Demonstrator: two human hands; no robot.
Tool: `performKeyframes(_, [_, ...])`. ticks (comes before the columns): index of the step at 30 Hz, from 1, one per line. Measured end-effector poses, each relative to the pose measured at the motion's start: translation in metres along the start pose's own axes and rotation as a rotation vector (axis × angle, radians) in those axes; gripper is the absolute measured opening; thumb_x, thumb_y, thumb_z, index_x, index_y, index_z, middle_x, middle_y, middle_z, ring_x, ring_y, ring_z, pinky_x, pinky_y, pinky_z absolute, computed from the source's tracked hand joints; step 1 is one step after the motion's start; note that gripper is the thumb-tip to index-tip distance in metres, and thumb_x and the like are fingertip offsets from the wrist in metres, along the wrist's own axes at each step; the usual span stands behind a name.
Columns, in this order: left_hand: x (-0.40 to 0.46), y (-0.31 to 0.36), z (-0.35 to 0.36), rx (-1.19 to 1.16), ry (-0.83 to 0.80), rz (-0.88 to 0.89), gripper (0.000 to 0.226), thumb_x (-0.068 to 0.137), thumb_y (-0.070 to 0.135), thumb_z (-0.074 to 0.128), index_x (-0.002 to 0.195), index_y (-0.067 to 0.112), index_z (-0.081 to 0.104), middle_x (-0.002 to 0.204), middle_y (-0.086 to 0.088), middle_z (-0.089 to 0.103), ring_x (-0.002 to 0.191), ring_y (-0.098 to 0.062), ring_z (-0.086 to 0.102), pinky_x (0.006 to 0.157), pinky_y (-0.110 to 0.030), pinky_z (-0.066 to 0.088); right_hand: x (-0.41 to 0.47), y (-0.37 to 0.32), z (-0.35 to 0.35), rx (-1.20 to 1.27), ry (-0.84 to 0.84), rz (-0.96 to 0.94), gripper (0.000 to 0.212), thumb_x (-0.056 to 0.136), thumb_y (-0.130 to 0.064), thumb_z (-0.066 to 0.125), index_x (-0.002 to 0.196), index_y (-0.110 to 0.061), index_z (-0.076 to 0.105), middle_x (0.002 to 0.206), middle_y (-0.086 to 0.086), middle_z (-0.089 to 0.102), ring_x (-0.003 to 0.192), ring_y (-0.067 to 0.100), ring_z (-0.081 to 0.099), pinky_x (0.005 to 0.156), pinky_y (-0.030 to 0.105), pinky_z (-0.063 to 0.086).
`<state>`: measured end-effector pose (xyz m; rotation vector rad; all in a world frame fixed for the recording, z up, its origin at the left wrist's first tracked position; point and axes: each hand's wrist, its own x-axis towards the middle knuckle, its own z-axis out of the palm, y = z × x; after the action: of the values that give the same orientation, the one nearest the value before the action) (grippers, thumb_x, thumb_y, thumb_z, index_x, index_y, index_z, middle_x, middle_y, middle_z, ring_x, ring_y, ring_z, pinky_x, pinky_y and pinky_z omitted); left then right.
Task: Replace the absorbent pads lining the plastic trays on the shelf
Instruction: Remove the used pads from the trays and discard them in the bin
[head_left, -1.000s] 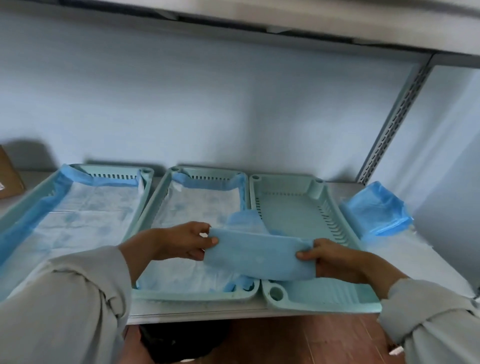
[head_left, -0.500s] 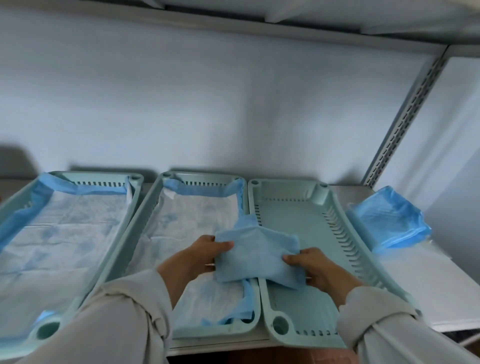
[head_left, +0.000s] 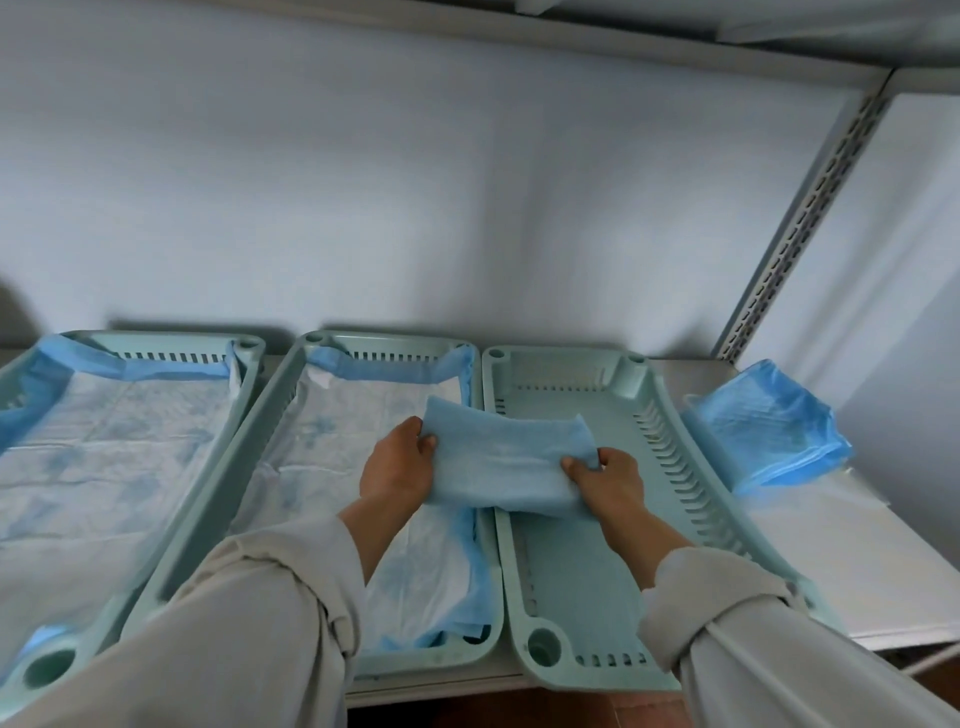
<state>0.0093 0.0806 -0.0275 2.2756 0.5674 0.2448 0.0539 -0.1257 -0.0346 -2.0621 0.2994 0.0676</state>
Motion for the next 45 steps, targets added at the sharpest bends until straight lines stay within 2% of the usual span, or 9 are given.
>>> performKeyframes(3, [0.002,-0.008,0.002,-0.014,-0.072,-0.089,0.033,0.099,0.029,0.042,0.122,0.007,0.051,0.123,-0.014,0.058,0.111,-0.031,0.055,0.09,-0.035,0.043,0.002,0.001,0.0,-0.071,0.009,-0.005,0.017,0.089,-0.027,0.062,0.091,-0.01,0.06,0.091,0.008,0.059,0.084,0.027,0.055,0.074,0.029,0.04])
performKeyframes(8, [-0.004,-0.017,0.001,-0.26,-0.257,-0.349,0.043,0.094,0.032,0.054,0.129,0.007,0.045,0.124,-0.016,0.053,0.099,-0.027,0.053,0.078,-0.035,0.05,-0.001,0.017,-0.003,-0.104,-0.039,0.169,0.052,0.091,-0.039,0.058,0.126,-0.001,0.056,0.121,0.02,0.061,0.112,0.039,0.057,0.097,0.041,0.048])
performKeyframes(12, [-0.011,-0.011,-0.004,-0.419,-0.344,-0.49,0.034,0.094,0.022,0.056,0.12,0.001,0.048,0.099,-0.015,0.054,0.081,-0.025,0.054,0.061,-0.033,0.049,-0.015,0.012,-0.006,0.06,-0.17,0.34,0.057,0.092,-0.04,0.057,0.127,0.003,0.044,0.118,0.025,0.056,0.095,0.037,0.06,0.071,0.04,0.053])
performKeyframes(18, [-0.022,-0.01,-0.014,-0.333,-0.466,-0.58,0.063,0.087,0.033,0.066,0.136,0.005,0.037,0.124,-0.014,0.049,0.108,-0.027,0.05,0.082,-0.033,0.043,-0.035,0.01,-0.021,0.074,-0.338,0.44,0.036,0.082,-0.037,0.071,0.087,-0.007,0.053,0.075,0.009,0.052,0.061,0.017,0.047,0.057,0.025,0.038])
performKeyframes(23, [-0.034,-0.002,-0.024,-0.405,-0.571,-0.465,0.049,0.081,0.027,0.073,0.117,0.001,0.052,0.102,-0.011,0.062,0.09,-0.024,0.06,0.076,-0.034,0.049,-0.038,0.017,-0.035,0.129,-0.399,0.386,0.041,0.074,-0.022,0.079,0.104,-0.014,0.052,0.109,0.01,0.053,0.104,0.029,0.052,0.078,0.042,0.053])
performKeyframes(31, [-0.039,0.009,-0.03,-0.587,-0.411,-0.291,0.042,0.085,0.011,0.067,0.124,0.003,0.051,0.115,-0.015,0.061,0.099,-0.03,0.06,0.081,-0.044,0.052,-0.042,-0.001,-0.046,0.784,-0.436,0.355,0.022,0.085,-0.021,0.067,0.102,-0.008,0.065,0.092,0.012,0.069,0.085,0.025,0.065,0.079,0.038,0.054])
performKeyframes(37, [-0.042,0.0,-0.036,-0.676,-0.318,-0.407,0.04,0.088,-0.002,0.06,0.127,-0.003,0.048,0.122,-0.02,0.058,0.112,-0.037,0.057,0.093,-0.05,0.049,-0.052,-0.014,-0.029,0.792,-0.323,0.358,0.028,0.087,0.009,0.054,0.113,-0.002,0.054,0.095,0.018,0.062,0.077,0.026,0.06,0.047,0.031,0.057])
performKeyframes(42, [-0.06,-0.008,-0.049,-0.669,-0.56,-0.488,0.043,0.083,0.014,0.071,0.122,0.004,0.054,0.108,-0.012,0.065,0.097,-0.026,0.063,0.09,-0.043,0.052,-0.067,-0.021,-0.019,0.696,-0.405,0.496,0.03,0.085,-0.023,0.07,0.103,-0.004,0.057,0.097,0.015,0.063,0.088,0.03,0.061,0.078,0.042,0.05])
performKeyframes(45, [-0.059,-0.013,-0.052,-0.693,-0.607,-0.529,0.04,0.085,0.038,0.067,0.111,0.009,0.058,0.104,-0.011,0.067,0.092,-0.025,0.066,0.08,-0.038,0.056,-0.077,-0.019,-0.01,0.472,-0.449,0.425,0.029,0.083,-0.002,0.067,0.111,0.001,0.057,0.088,0.015,0.063,0.081,0.027,0.06,0.077,0.037,0.051])
